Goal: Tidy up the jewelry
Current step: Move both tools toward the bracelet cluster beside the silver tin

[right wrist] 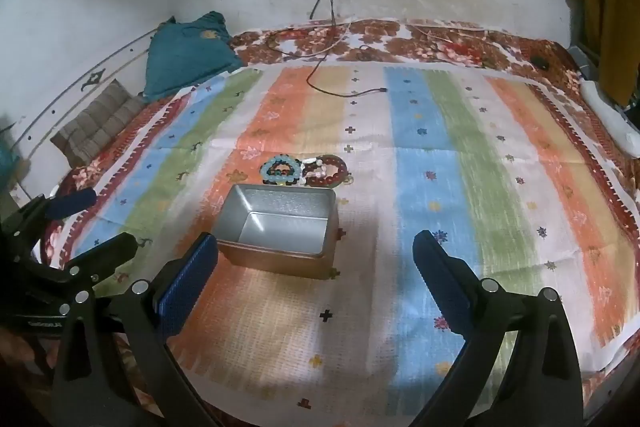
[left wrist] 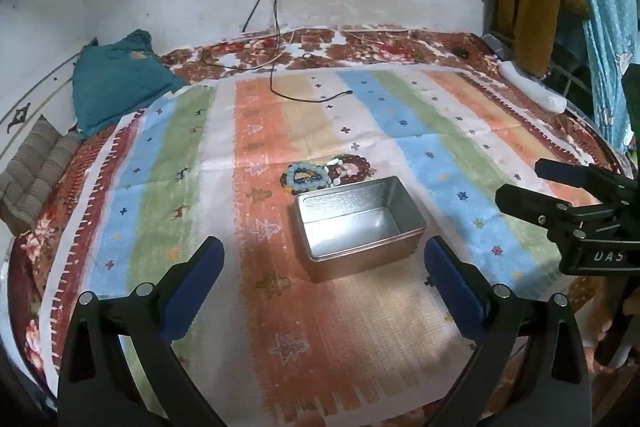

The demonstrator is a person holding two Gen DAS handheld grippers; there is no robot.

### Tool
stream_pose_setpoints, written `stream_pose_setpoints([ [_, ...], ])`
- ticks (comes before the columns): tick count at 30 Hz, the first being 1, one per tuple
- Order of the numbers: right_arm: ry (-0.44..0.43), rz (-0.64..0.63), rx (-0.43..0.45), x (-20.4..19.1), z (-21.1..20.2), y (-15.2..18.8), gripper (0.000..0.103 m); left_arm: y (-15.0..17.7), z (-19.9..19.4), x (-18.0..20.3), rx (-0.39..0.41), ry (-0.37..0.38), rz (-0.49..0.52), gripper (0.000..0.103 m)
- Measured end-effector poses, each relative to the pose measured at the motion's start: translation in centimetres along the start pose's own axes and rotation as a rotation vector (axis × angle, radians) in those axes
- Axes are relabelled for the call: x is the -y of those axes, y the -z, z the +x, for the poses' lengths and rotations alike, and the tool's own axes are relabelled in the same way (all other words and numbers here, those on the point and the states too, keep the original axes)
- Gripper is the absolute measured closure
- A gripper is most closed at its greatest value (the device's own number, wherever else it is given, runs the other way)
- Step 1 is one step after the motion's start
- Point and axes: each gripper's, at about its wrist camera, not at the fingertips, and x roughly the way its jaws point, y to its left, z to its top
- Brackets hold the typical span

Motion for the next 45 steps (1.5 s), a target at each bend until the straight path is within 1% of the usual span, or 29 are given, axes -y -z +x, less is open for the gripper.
stream_pose_setpoints([
  [8,0.003,0.002,-0.003,0.2,0.0,-0.1,0.004,-0.2,0.5,-0.1,0.000,-0.002,-0.006,0.005],
  [10,0.003,0.001,-0.007,1.1,0.0,-0.1,0.004,-0.1,0.2,0.2,0.003,-0.015,-0.003,0.005],
  [17,0.021,-0.003,-0.022,0.5,0.5,-0.4,0.004,0.1,0.0,-0.6,-0.004,-0.023,-0.025,0.005],
  [23,0.023,-0.009,-0.028,0.3,0.7,-0.5,0.004,0.1,0.4,-0.7,-0.009,-0.031,-0.024,0.005],
  [34,0.023,-0.009,-0.042,0.4,1.3,-0.6,0.004,0.2,1.0,-0.6,-0.043,-0.040,-0.019,0.005],
  [36,0.022,-0.008,-0.042,0.5,1.4,-0.6,0.004,0.2,1.0,-0.3,-0.041,-0.033,-0.009,0.005],
  [39,0.020,-0.007,-0.041,0.4,1.4,-0.6,0.004,0.2,1.0,0.2,-0.042,-0.044,0.012,0.005],
  [45,0.022,-0.011,-0.042,0.4,1.7,-0.5,0.004,0.2,1.0,0.3,-0.043,-0.048,0.010,0.005],
])
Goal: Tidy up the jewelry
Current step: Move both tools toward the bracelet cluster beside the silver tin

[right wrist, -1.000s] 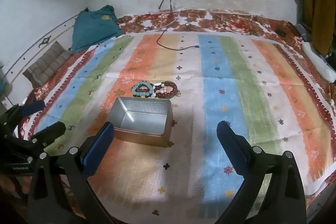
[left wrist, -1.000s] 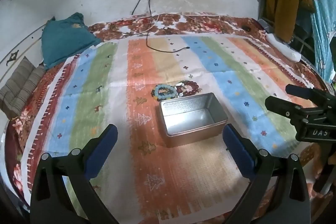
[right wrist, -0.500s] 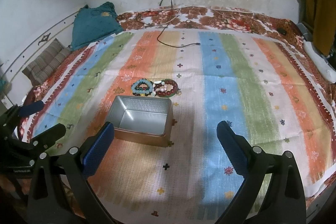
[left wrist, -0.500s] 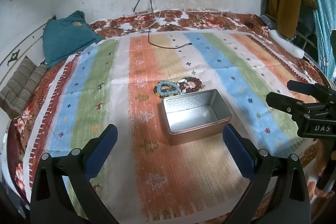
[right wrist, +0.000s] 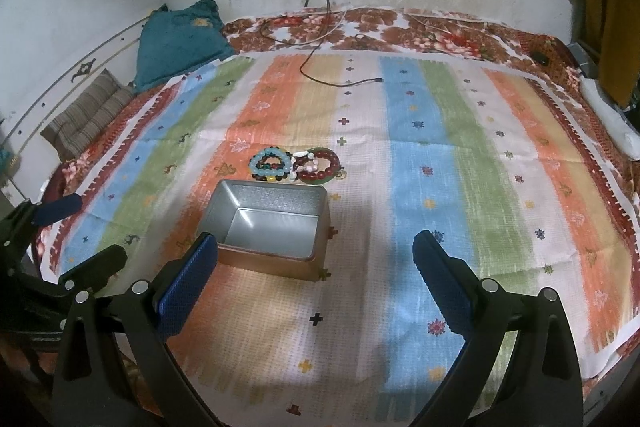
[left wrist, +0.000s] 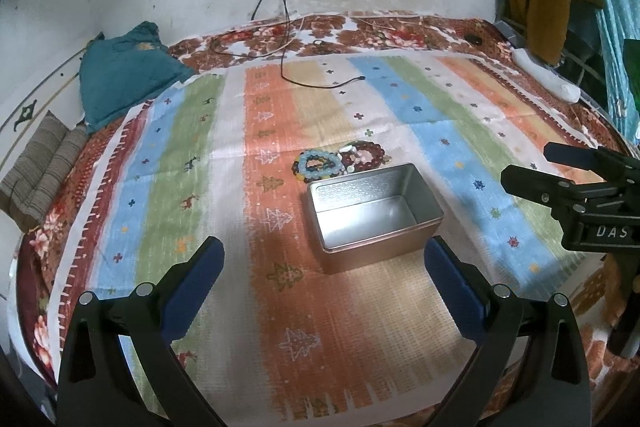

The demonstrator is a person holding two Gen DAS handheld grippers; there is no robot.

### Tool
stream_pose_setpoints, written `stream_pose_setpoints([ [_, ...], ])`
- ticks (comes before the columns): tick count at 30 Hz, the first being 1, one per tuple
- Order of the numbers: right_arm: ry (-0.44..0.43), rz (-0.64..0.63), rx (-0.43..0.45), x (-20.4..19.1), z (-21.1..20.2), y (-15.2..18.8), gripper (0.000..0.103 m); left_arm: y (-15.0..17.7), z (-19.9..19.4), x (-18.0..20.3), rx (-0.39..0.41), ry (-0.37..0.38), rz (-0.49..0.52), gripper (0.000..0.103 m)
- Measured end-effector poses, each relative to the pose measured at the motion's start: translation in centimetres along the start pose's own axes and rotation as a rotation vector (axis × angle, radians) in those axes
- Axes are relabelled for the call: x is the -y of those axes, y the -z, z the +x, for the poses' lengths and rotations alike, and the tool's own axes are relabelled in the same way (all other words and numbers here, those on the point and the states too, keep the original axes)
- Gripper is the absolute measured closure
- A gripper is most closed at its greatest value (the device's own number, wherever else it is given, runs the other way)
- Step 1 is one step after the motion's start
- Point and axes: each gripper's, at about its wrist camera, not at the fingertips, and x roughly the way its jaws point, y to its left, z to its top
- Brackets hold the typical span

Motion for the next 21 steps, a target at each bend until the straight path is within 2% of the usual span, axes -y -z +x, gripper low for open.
stream_pose_setpoints([
  [9,0.012,-0.020,-0.009,-0.1,0.5,0.0,0.004,-0.3,0.4,-0.4,-0.016,-0.007,-0.009,0.006],
  [15,0.037,-0.038,-0.022,-0.2,1.0,-1.4,0.004,-1.0,1.5,-1.0,-0.044,-0.019,-0.020,0.006],
  [21,0.053,-0.057,-0.068,-0.1,2.5,-2.3,0.004,-2.2,2.7,-1.2,-0.059,-0.045,0.005,0.006],
])
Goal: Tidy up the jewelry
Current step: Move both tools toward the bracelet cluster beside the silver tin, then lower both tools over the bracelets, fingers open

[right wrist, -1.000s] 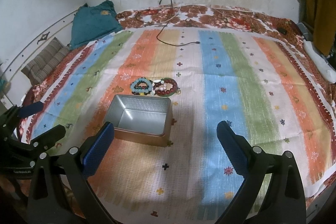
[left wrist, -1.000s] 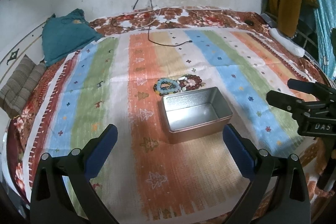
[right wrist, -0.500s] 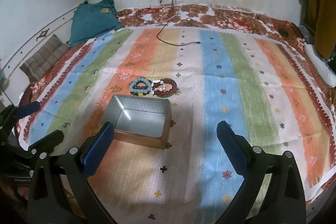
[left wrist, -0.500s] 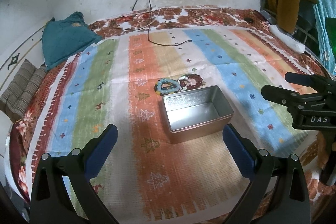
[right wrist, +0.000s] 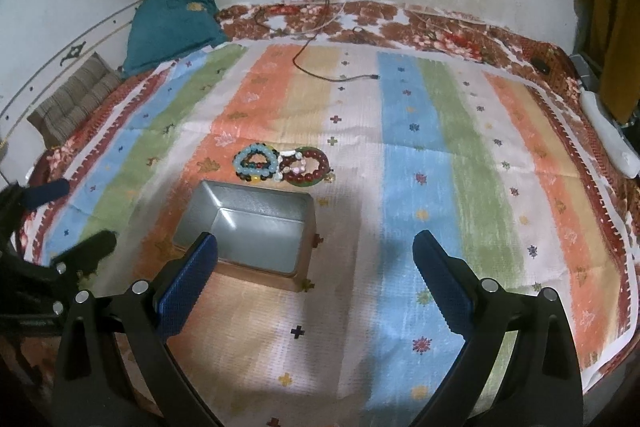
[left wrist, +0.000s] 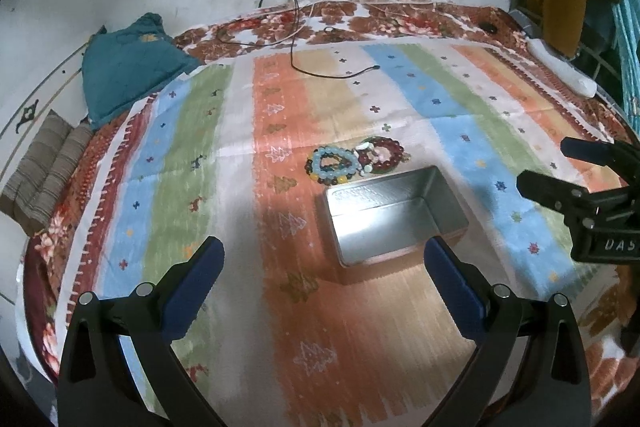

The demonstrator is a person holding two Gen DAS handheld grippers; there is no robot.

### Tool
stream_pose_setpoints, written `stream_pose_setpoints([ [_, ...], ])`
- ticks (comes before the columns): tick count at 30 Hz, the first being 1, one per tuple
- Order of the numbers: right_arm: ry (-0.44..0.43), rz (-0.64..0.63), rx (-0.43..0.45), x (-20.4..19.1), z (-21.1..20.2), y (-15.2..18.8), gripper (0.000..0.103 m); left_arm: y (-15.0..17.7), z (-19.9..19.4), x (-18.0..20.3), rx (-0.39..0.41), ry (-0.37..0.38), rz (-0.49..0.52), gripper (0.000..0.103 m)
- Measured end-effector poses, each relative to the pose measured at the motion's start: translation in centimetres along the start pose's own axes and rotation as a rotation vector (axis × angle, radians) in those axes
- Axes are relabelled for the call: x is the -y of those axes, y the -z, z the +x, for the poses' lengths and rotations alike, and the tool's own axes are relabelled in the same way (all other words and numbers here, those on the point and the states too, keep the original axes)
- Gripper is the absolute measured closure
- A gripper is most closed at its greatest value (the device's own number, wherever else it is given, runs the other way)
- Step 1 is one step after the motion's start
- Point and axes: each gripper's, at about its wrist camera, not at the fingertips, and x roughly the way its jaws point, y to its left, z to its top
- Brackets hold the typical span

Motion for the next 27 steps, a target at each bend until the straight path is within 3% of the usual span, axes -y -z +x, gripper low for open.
stream_pose_setpoints([
  [8,-0.001,0.004,-0.030,0.4,2.1,-2.5,0.004,-2.0,1.6,-0.7,-0.023,-0.014,0.002,0.006],
  [17,-0.024,0.028,-0.055,0.6,4.1,-4.4,0.004,-3.3,3.4,-0.4,-0.065,0.038,0.019,0.006],
  [21,-0.080,0.056,-0.085,0.8,5.3,-5.2,0.004,-4.0,4.7,-0.6,-0.094,0.053,0.026,0.006],
  [27,-0.074,0.025,-0.103,0.6,6.9,-6.2,0.004,-4.9,6.5,-0.9,-0.136,0.087,0.031,0.006],
])
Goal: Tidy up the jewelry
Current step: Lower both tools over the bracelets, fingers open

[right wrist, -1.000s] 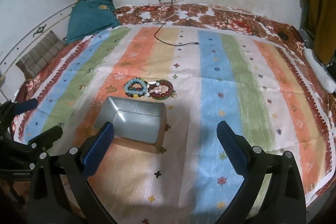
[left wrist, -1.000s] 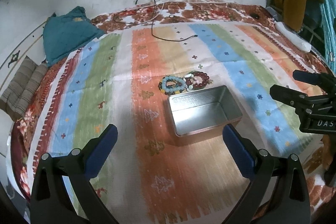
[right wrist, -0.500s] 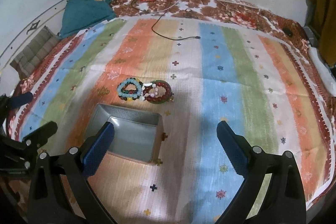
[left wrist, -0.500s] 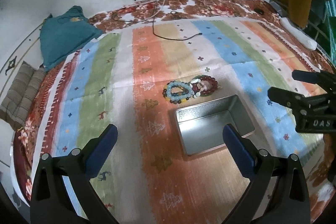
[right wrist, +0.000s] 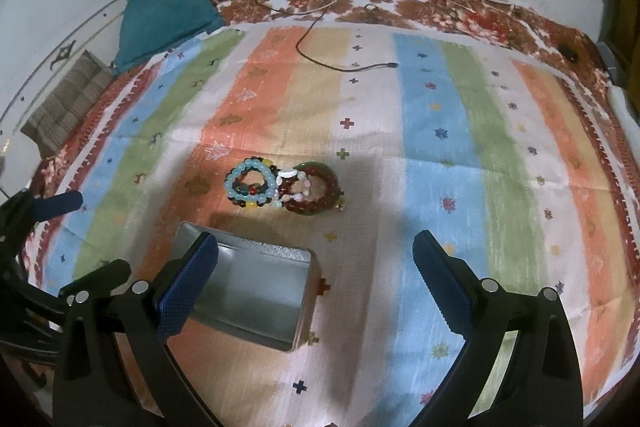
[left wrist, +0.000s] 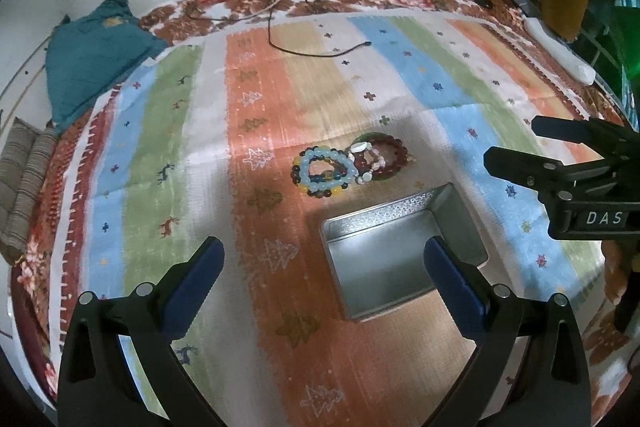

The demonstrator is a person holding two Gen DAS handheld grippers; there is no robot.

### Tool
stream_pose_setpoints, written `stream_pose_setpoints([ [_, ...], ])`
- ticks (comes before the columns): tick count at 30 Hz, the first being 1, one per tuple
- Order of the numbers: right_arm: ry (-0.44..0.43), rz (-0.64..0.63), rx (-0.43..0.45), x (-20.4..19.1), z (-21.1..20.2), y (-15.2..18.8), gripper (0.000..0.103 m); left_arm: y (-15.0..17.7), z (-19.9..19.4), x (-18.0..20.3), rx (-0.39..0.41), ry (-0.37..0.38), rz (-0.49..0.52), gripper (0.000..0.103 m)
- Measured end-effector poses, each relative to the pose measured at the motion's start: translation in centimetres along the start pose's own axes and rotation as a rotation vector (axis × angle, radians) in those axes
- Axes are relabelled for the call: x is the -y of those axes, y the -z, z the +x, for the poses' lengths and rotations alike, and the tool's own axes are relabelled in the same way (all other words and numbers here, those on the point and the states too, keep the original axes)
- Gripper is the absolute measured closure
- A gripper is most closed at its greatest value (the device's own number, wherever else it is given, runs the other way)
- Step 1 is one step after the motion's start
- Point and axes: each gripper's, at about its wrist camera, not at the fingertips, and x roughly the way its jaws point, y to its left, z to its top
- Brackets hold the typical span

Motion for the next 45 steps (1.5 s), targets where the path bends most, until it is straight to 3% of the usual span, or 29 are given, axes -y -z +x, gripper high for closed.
stream_pose_setpoints([
  [15,-0.020,-0.045,-0.039,0.2,4.3,-2.6,0.004,-2.5,3.7,-3.2,-0.079,-0.003,-0.096,0.006],
  [28,0.013,-0.042,-0.118,0.8,8.4,-3.3,0.004,-4.1,8.2,-5.1,-0.137,-0.075,-0.120,0.008],
  [41,-0.007,-0.045,-0.158,1.0,11.8,-4.5,0.005,-5.3,11.8,-5.8,-0.184,-0.055,-0.161,0.012],
  [45,-0.016,-0.062,-0.169,0.9,12.8,-4.9,0.013,-5.5,12.9,-6.0,-0.204,-0.050,-0.159,0.014],
])
